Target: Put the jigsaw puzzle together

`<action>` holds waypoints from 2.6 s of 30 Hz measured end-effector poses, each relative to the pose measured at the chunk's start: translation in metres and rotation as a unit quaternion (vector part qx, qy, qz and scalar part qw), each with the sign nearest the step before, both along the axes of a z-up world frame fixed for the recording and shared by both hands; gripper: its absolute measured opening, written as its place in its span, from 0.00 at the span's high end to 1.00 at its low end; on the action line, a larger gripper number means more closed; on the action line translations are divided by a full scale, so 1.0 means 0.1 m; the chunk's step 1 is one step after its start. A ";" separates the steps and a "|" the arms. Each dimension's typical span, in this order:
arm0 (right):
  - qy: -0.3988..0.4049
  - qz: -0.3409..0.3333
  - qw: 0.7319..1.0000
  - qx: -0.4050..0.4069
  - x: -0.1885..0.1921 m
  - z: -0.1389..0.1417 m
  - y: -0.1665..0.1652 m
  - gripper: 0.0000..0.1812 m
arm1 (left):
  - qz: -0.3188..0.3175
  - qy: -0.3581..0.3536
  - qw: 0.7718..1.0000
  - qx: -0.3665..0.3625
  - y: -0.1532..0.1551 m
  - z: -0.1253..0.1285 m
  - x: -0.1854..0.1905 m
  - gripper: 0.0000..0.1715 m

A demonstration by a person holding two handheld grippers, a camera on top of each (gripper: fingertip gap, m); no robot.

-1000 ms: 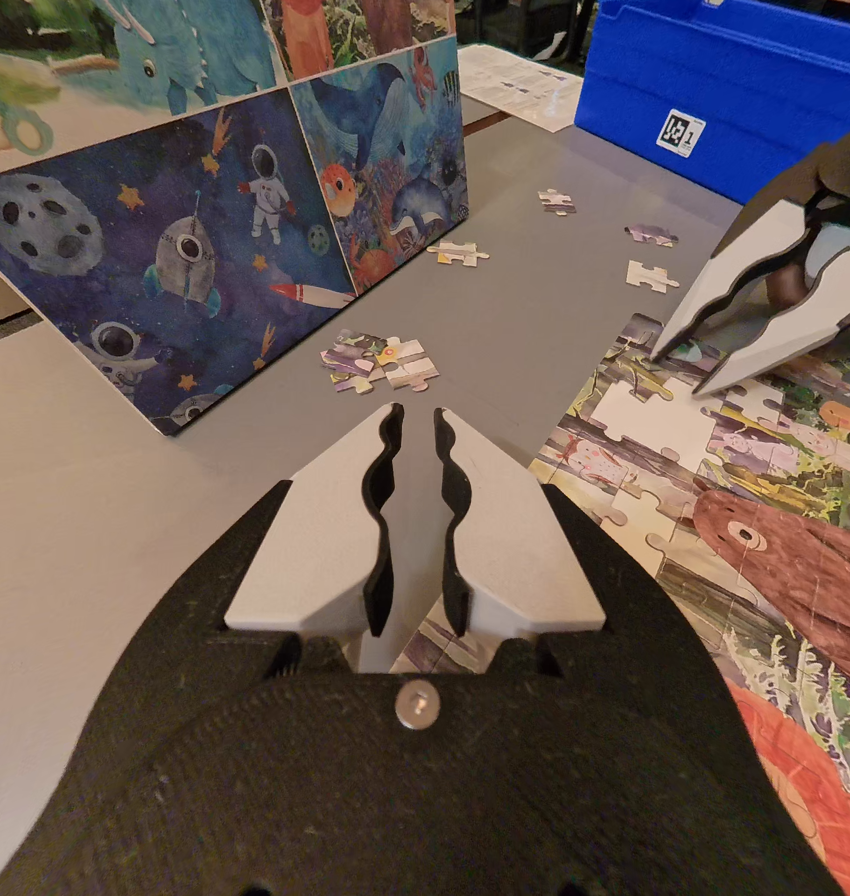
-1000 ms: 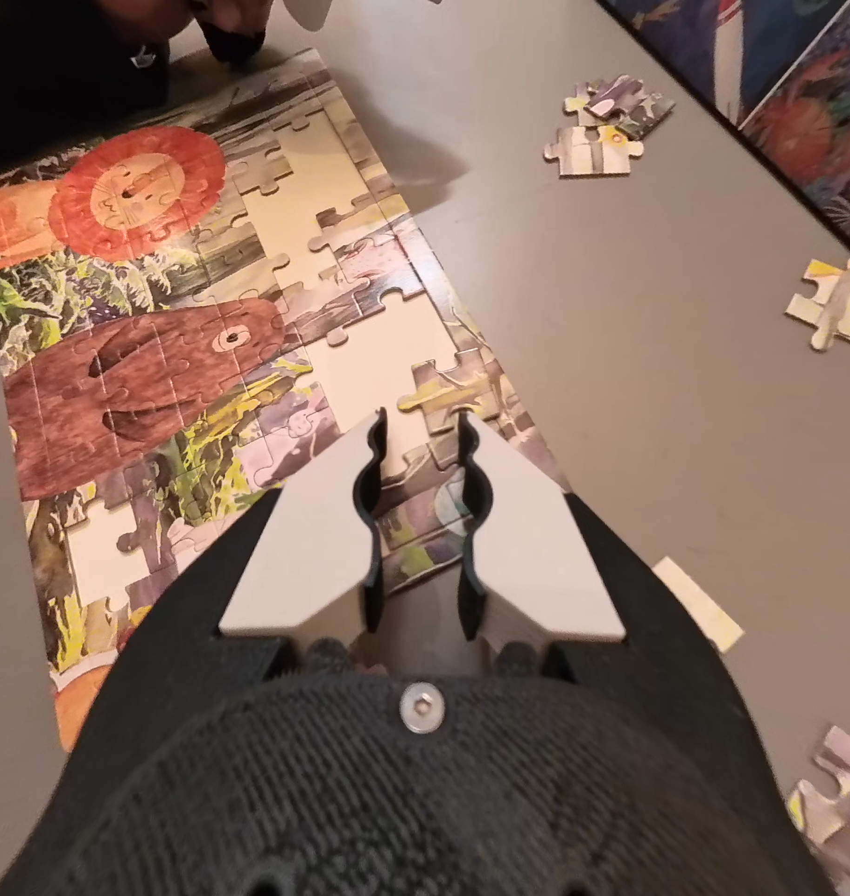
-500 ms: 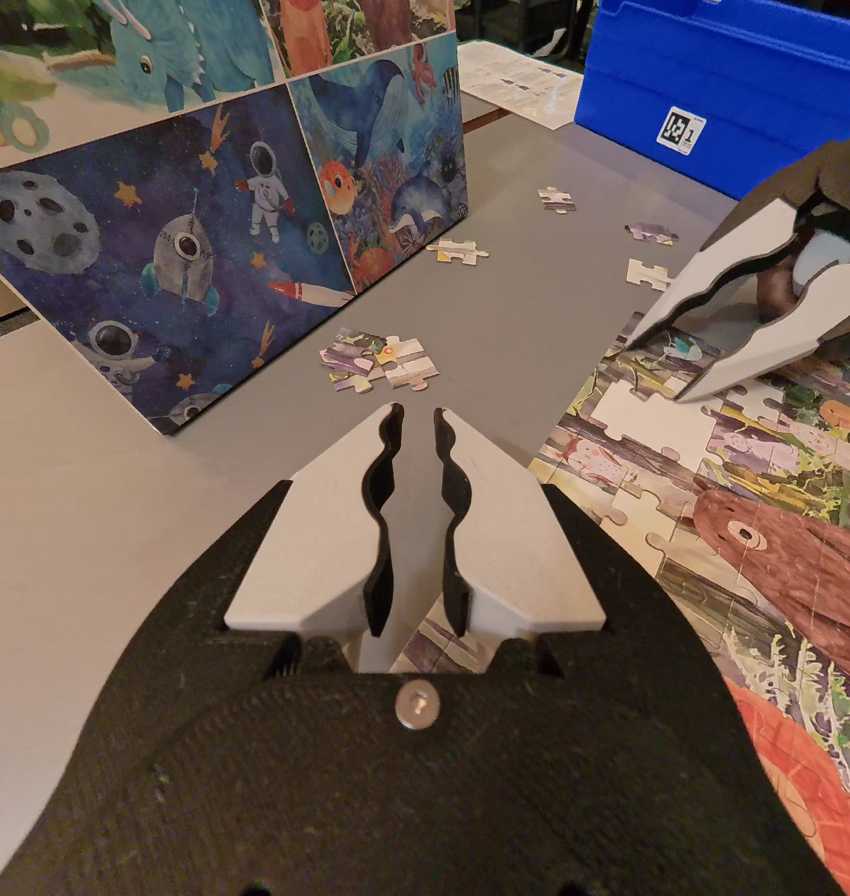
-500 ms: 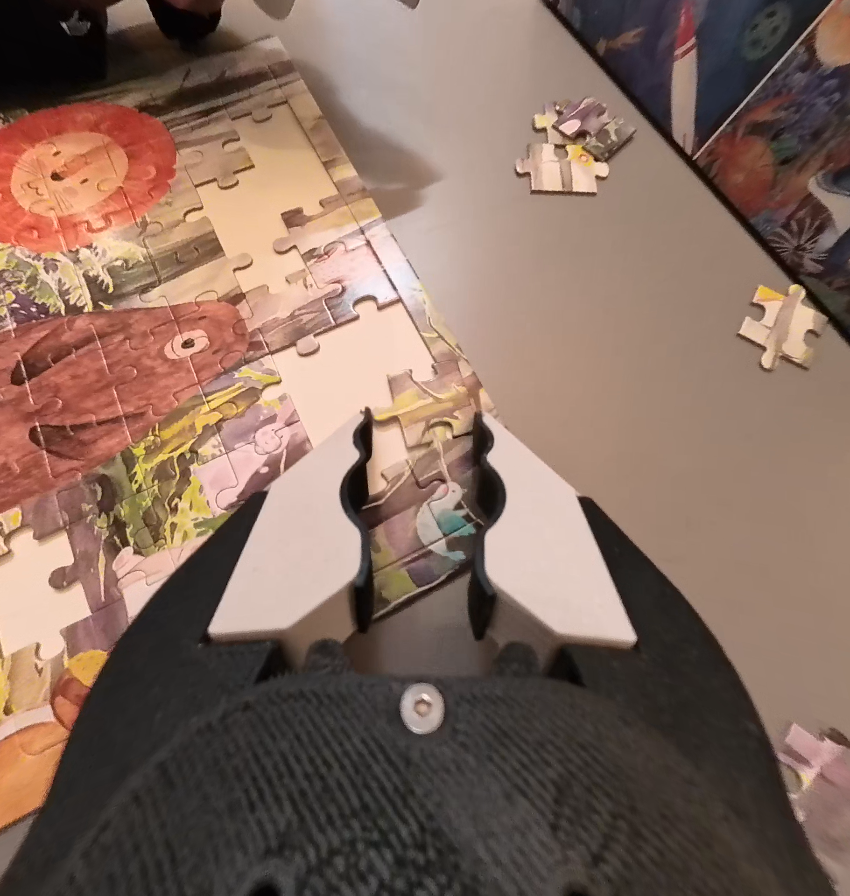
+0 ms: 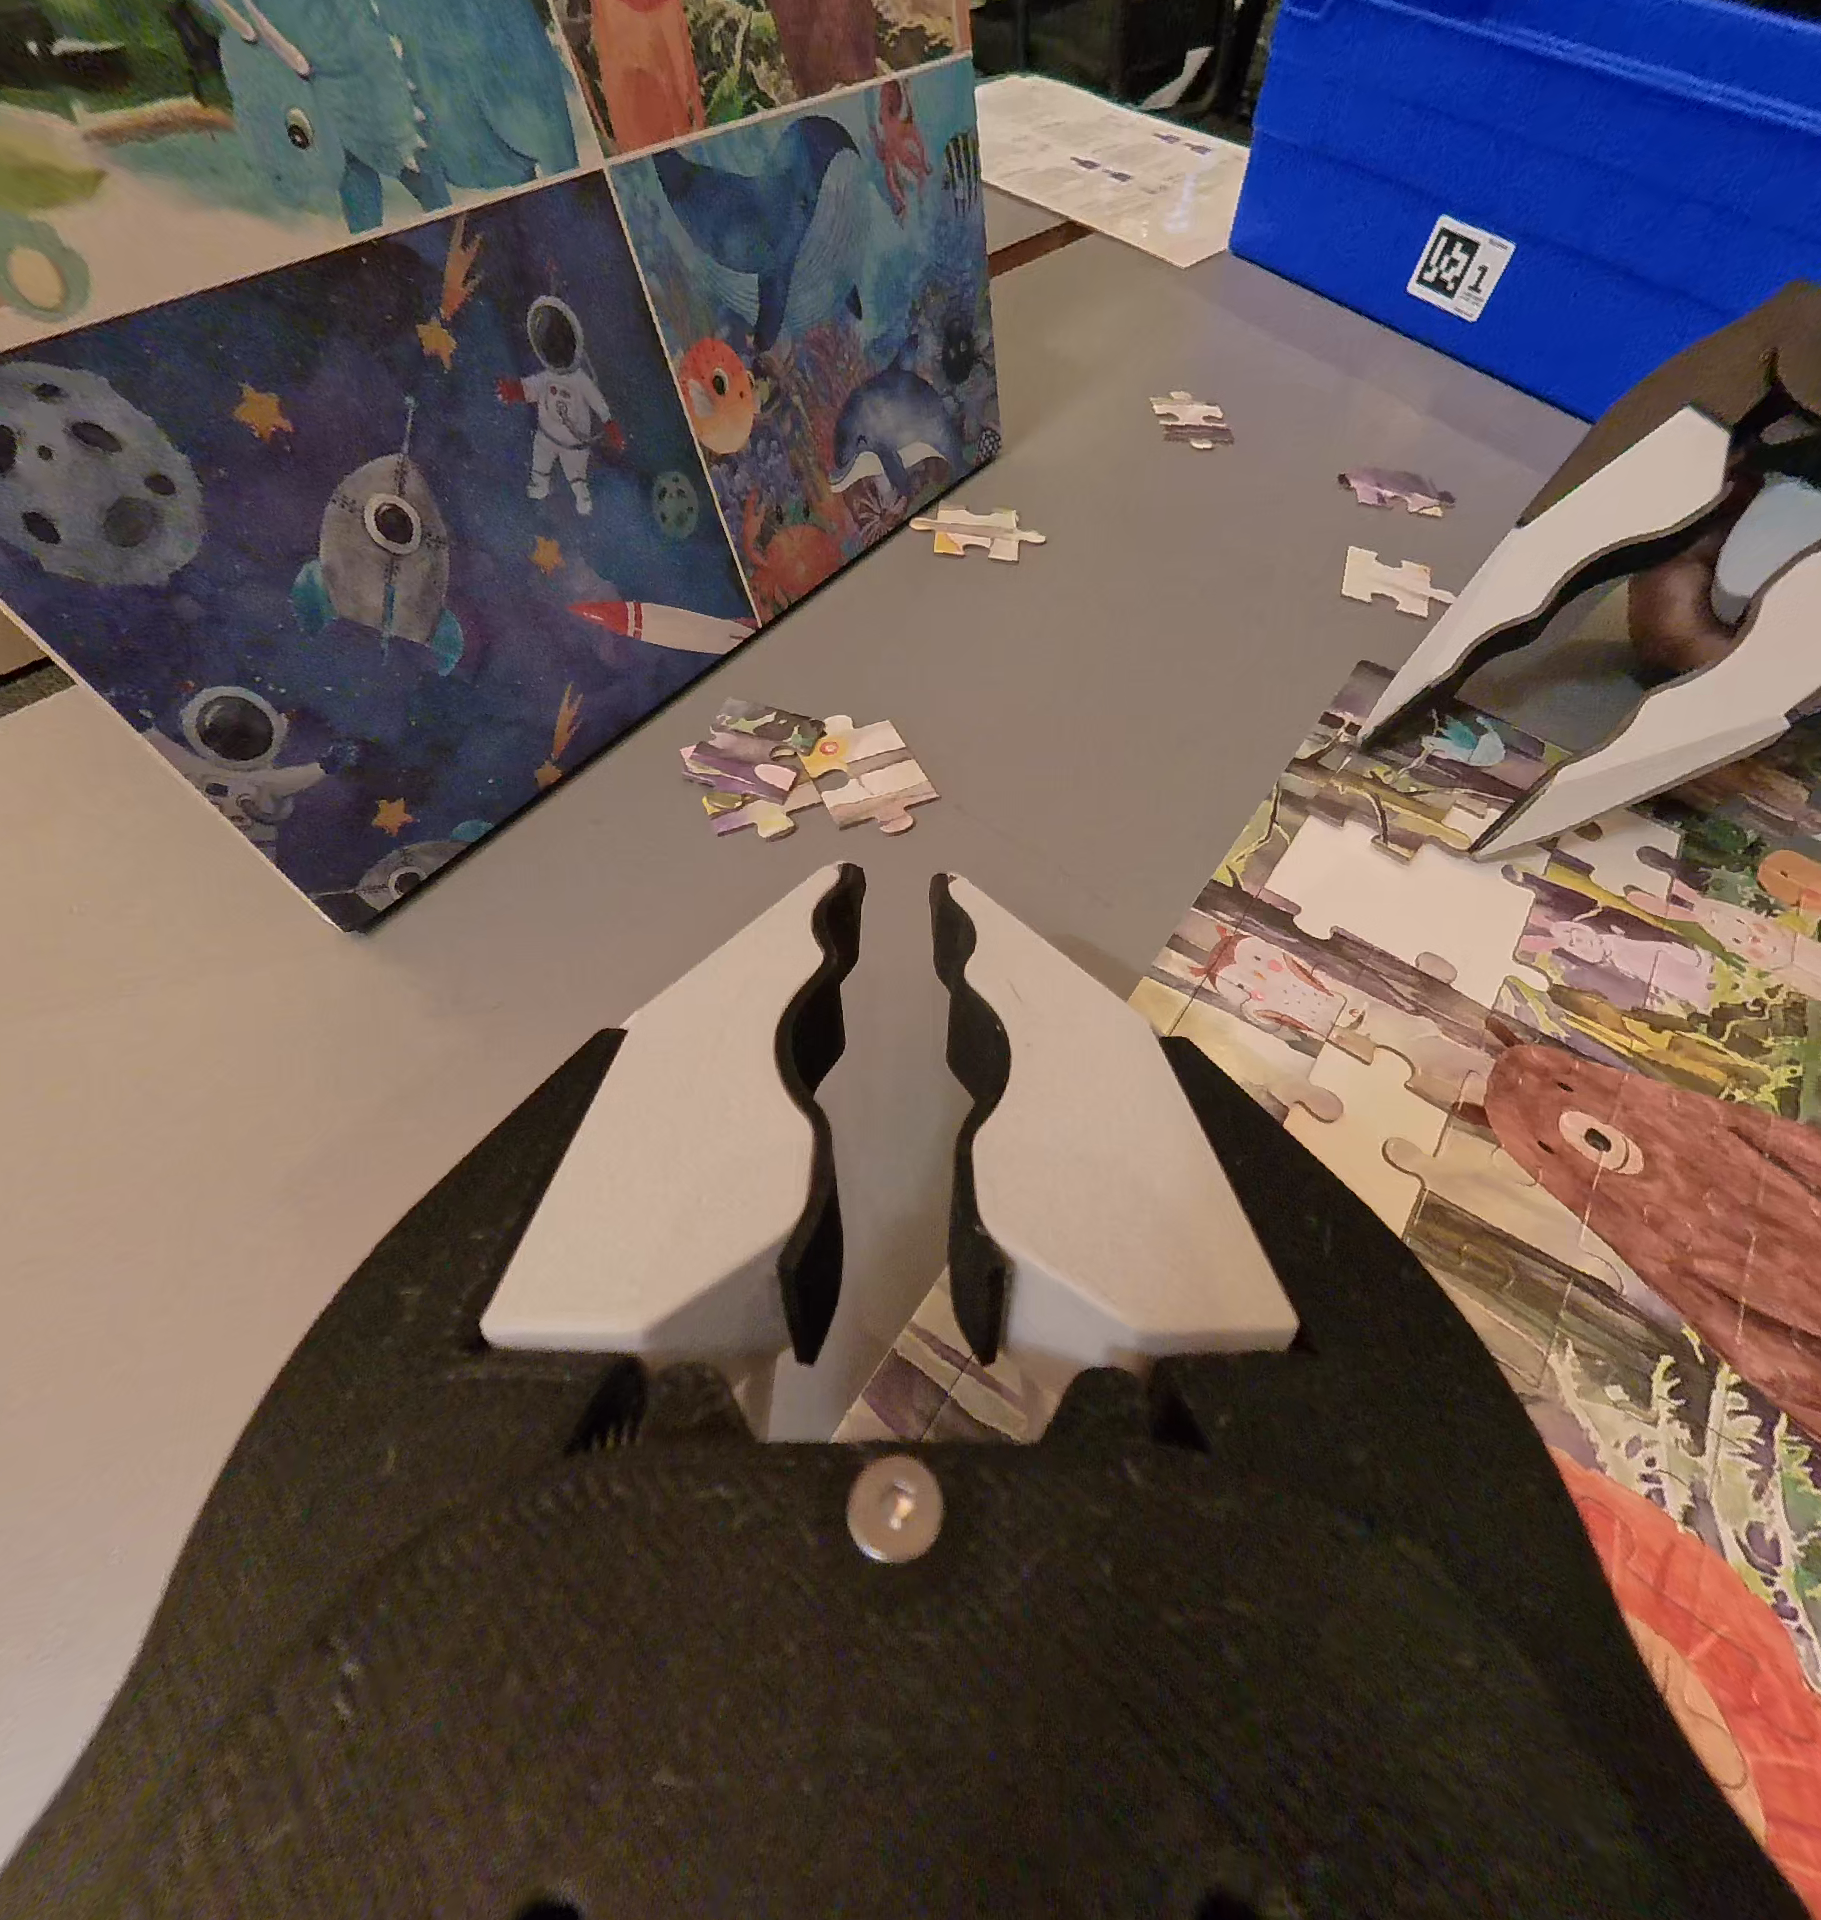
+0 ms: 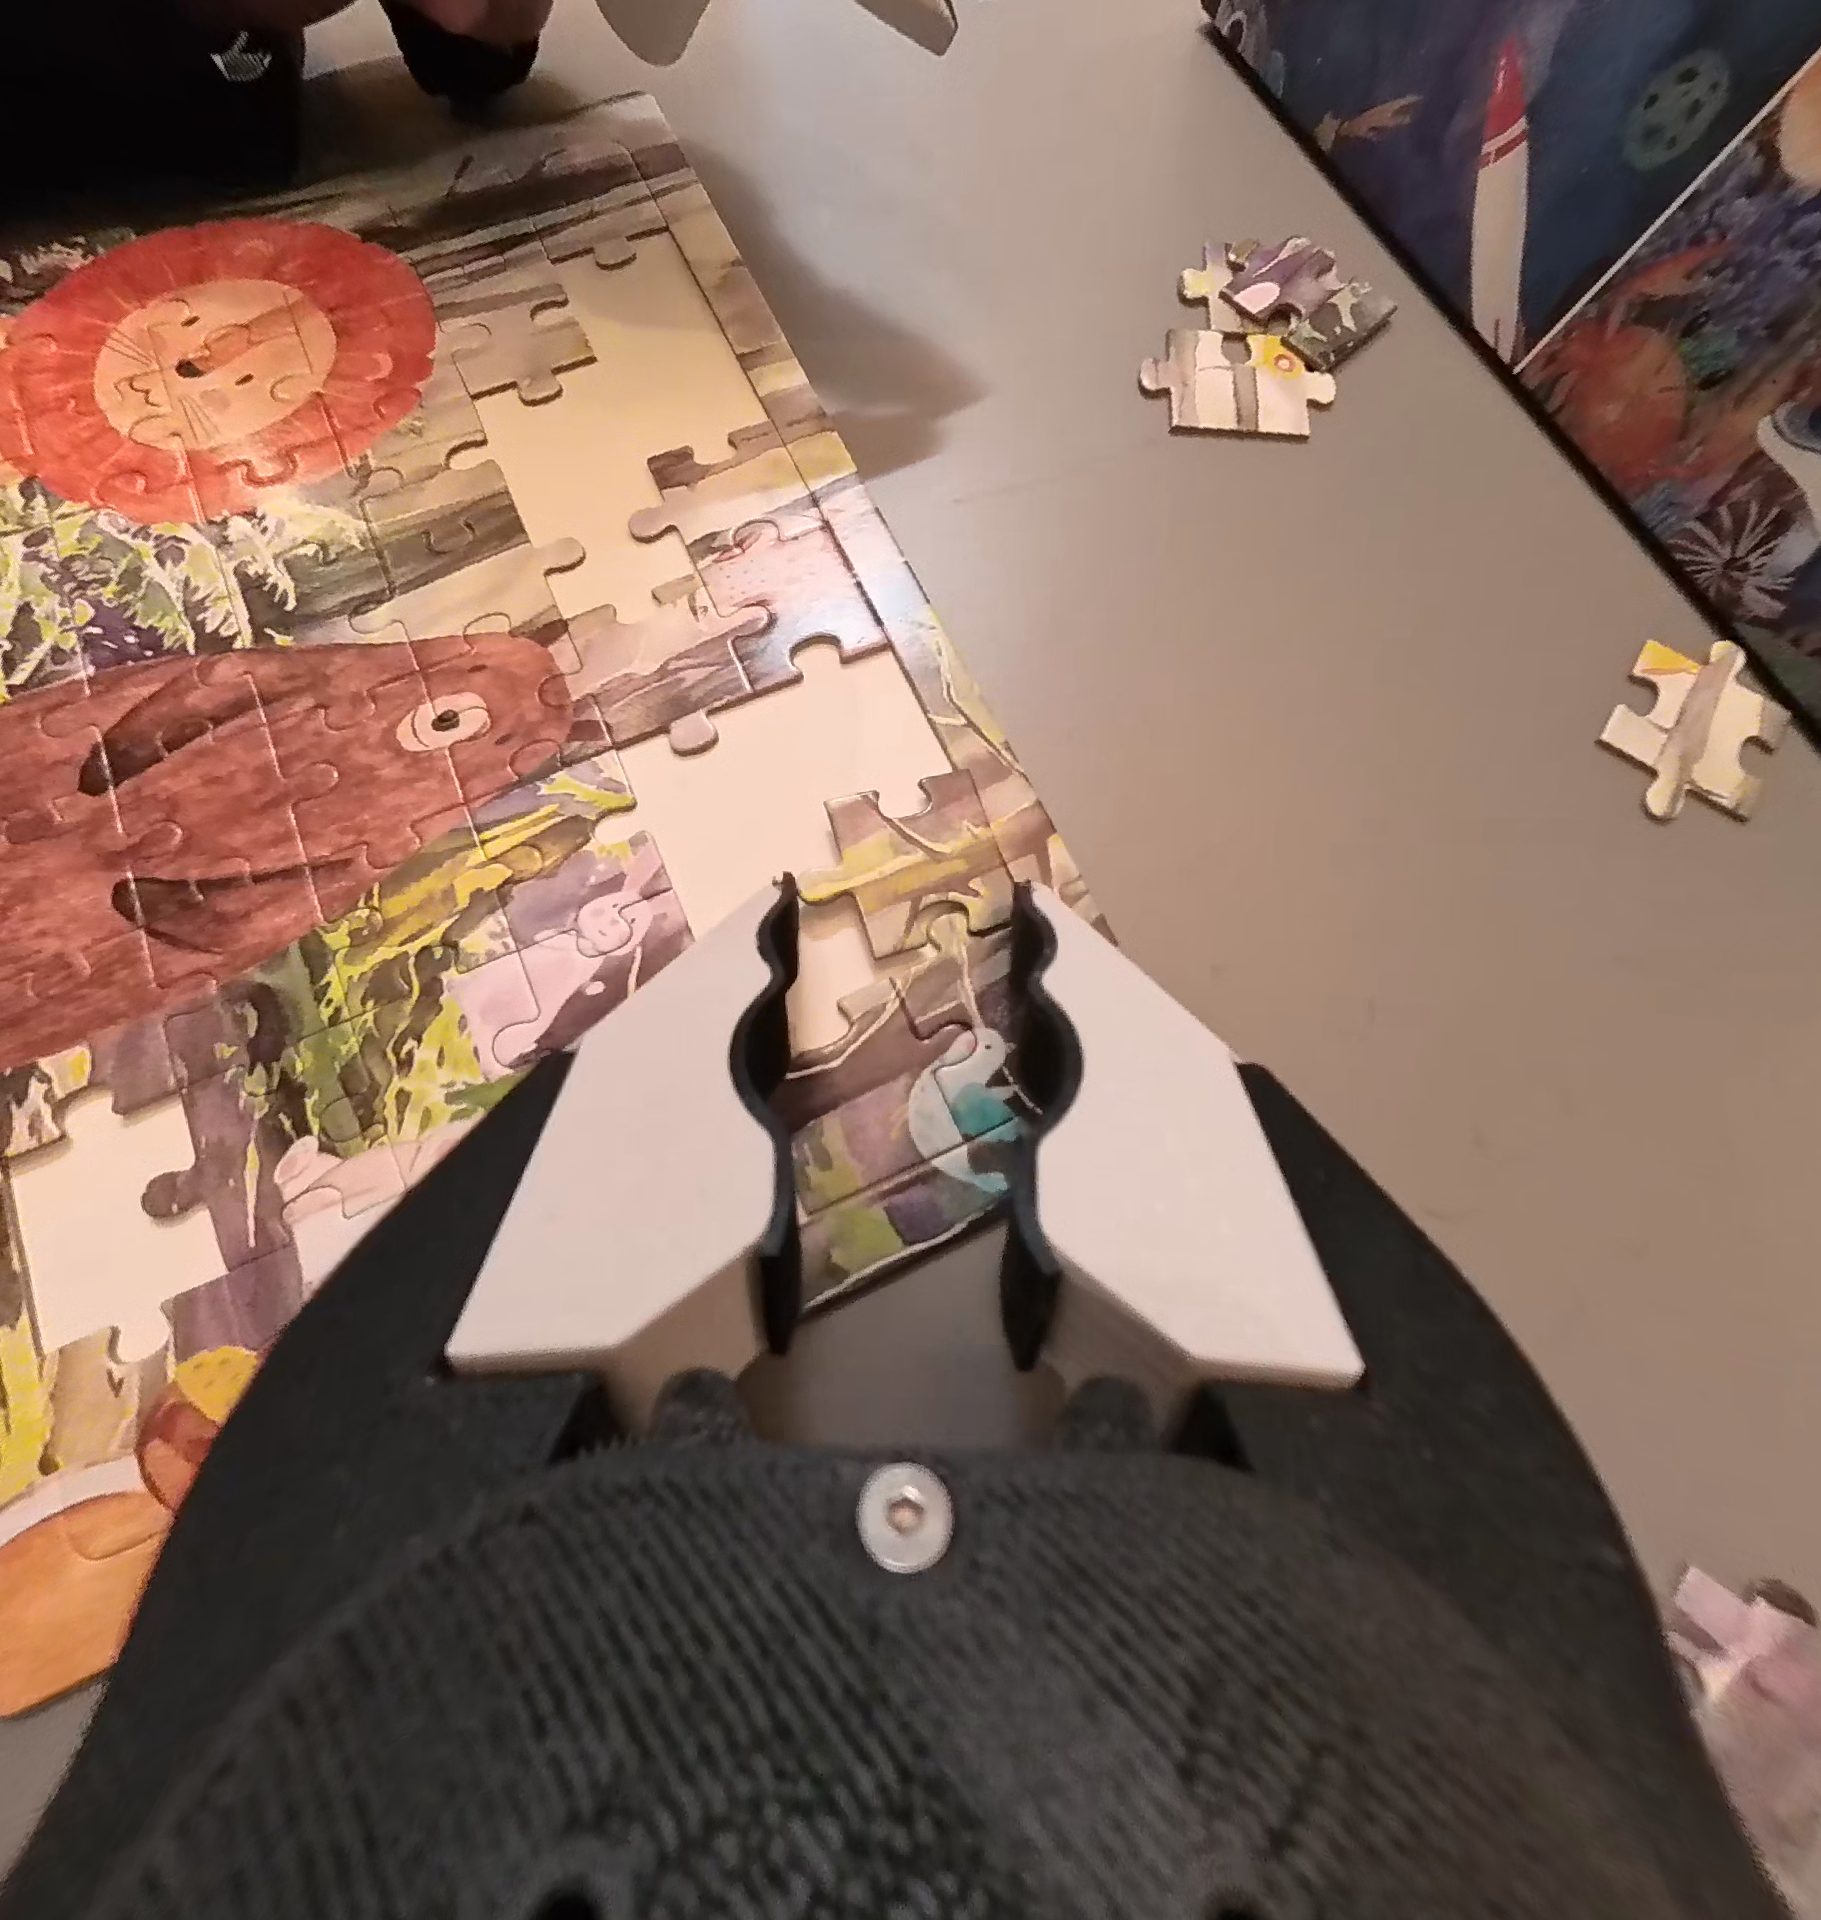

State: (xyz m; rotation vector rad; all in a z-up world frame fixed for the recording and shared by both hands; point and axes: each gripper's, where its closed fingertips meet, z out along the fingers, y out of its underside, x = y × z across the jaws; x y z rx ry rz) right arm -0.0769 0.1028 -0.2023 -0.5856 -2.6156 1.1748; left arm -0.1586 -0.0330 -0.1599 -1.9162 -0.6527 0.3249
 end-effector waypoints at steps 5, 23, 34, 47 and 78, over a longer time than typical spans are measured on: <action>0.002 -0.001 1.000 0.001 0.00 0.02 0.03 0.78 | 0.000 -0.001 1.000 0.002 0.00 0.00 0.00 0.94; 0.005 0.017 1.000 0.015 0.07 0.00 -0.04 0.80 | 0.000 -0.001 1.000 0.002 0.00 0.00 0.00 0.94; -0.024 0.027 0.999 -0.020 0.13 0.08 -0.05 0.92 | 0.000 0.000 1.000 0.000 0.00 0.00 0.00 0.94; -0.012 -0.003 1.000 -0.014 0.02 0.02 -0.05 0.91 | -0.001 0.000 1.000 -0.002 0.00 0.00 0.00 0.94; -0.007 -0.093 0.994 -0.051 -0.22 0.14 0.11 1.00 | -0.001 -0.001 1.000 -0.003 0.01 -0.01 0.01 0.94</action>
